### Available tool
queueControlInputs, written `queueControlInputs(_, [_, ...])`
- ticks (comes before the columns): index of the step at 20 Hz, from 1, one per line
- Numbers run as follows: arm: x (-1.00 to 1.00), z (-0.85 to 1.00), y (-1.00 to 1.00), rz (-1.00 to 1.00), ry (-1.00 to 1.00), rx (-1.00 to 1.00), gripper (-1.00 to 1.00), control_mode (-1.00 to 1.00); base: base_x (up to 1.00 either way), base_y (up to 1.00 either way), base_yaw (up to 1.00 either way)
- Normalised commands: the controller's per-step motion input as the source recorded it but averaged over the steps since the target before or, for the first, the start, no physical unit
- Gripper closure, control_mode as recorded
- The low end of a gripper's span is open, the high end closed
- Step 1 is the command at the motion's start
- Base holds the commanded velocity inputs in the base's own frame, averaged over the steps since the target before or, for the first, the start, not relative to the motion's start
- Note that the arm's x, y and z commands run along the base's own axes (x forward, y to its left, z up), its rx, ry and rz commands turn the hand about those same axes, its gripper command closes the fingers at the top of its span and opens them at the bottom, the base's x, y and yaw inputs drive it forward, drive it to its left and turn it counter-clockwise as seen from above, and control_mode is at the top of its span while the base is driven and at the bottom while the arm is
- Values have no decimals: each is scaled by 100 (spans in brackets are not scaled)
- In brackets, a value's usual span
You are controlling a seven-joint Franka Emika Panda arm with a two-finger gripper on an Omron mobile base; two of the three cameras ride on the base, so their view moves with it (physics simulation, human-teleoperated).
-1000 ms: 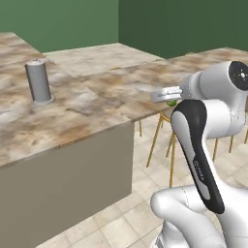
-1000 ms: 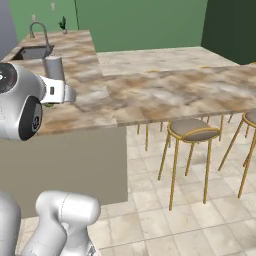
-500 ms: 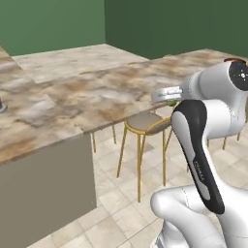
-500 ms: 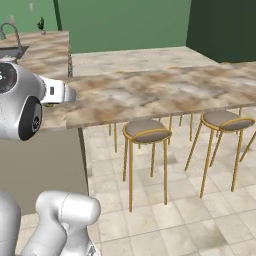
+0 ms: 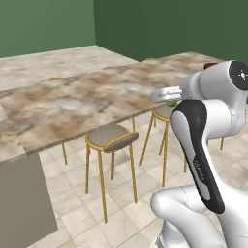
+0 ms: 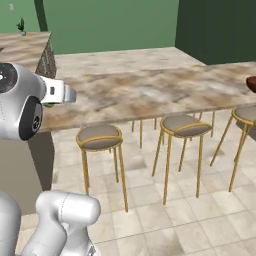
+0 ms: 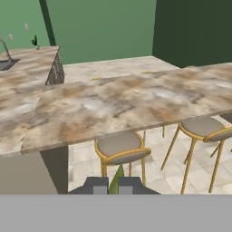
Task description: There is a bowl on the dining counter. Grab a lemon wedge from the fridge and place it in the bowl. Then get the liquor bottle and glass cup from the cabinet and place them next to the bowl.
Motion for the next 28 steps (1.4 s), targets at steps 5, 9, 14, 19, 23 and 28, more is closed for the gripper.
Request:
queueControlInputs(5, [0, 0, 0, 0, 0, 0, 100, 100, 60, -100, 0])
queueControlInputs(9, [0, 0, 0, 0, 0, 0, 100, 100, 66, -100, 0])
queueControlInputs(14, [0, 0, 0, 0, 0, 0, 100, 100, 69, -100, 0])
queueControlInputs(19, [0, 0, 0, 0, 0, 0, 100, 100, 74, -100, 0])
queueControlInputs(23, [0, 0, 0, 0, 0, 0, 100, 100, 82, -100, 0])
queueControlInputs(28, [0, 0, 0, 0, 0, 0, 100, 100, 93, -100, 0])
